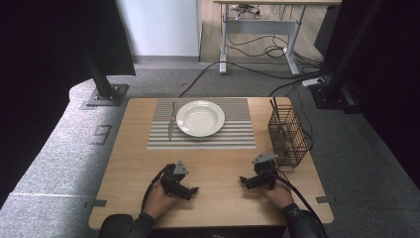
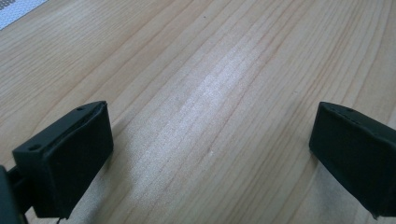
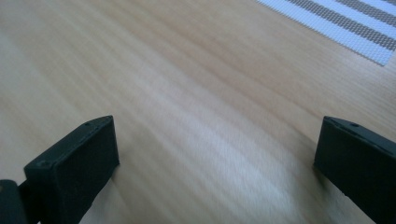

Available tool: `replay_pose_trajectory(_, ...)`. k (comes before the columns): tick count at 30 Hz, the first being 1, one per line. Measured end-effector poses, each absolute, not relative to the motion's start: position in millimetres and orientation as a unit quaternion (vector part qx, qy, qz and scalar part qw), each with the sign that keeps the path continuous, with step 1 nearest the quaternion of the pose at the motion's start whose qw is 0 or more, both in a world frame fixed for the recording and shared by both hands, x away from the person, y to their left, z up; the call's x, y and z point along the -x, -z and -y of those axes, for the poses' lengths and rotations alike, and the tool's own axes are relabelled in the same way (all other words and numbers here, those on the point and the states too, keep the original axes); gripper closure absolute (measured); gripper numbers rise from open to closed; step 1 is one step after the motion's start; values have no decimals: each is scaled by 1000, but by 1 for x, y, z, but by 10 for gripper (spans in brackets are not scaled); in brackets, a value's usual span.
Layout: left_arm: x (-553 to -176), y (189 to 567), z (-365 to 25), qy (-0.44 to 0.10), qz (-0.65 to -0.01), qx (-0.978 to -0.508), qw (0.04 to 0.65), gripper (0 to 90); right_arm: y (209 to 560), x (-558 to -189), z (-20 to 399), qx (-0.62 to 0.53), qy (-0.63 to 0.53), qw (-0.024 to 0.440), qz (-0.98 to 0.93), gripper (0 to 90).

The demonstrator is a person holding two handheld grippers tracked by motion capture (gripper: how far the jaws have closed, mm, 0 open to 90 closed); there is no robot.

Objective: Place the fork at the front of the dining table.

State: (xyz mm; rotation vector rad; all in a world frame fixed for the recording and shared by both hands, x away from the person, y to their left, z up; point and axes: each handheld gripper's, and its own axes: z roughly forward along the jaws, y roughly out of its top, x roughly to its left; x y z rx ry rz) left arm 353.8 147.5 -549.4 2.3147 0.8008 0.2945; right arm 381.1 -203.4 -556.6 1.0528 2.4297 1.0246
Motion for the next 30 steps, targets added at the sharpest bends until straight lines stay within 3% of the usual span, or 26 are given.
replay_pose_trajectory(30, -358, 545, -138, -111, -311, -887, 322, 7, 557, -371, 212, -363, -358, 150, -847, 0)
